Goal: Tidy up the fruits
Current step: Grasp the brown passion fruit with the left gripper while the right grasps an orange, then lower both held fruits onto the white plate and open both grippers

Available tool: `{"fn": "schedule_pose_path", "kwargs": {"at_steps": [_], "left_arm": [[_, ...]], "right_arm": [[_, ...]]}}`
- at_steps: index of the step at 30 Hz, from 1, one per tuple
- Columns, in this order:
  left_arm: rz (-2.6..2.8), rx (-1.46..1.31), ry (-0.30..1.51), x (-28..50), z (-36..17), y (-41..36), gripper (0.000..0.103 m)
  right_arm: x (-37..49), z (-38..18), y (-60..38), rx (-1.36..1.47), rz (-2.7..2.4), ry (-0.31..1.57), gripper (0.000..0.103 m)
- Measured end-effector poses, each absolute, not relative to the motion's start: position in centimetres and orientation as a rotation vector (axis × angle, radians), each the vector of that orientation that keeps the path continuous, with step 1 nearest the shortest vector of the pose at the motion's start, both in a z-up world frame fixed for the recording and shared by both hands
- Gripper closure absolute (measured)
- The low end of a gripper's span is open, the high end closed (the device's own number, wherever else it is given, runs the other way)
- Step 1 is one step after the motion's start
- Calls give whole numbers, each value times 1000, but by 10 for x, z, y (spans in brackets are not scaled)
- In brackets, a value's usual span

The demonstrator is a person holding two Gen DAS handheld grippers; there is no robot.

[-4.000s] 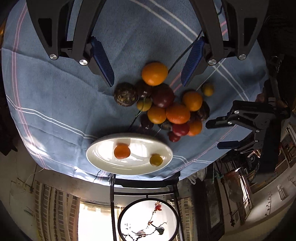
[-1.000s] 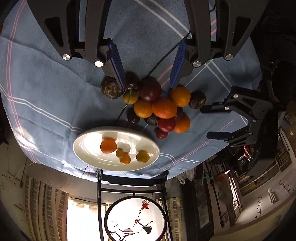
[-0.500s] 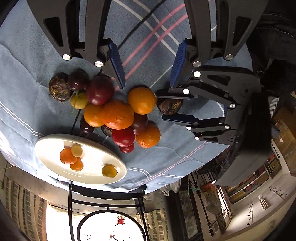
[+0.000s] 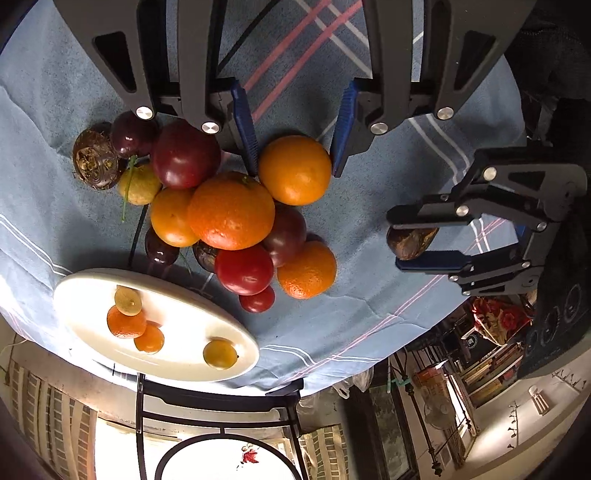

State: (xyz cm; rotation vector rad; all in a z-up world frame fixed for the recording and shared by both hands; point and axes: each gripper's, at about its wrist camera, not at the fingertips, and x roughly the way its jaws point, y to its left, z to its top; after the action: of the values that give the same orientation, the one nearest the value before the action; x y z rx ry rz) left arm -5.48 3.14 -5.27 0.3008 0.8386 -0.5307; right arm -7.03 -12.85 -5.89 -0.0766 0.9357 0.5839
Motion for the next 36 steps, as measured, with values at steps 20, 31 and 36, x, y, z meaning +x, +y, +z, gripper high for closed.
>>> {"fn": "schedule_pose_path", "kwargs": {"at_steps": [20,31,36], "left_arm": [[-251,227,662,76,22,-45,63],[-210,238,730,113,-14,-48,63],[-215,264,735,119,-20,-52,63]], "right_arm": [[16,45,-231,13,337,650,64],[76,11,-222,25,334,723,64],[94,1,-214,6,331,752,63]]}}
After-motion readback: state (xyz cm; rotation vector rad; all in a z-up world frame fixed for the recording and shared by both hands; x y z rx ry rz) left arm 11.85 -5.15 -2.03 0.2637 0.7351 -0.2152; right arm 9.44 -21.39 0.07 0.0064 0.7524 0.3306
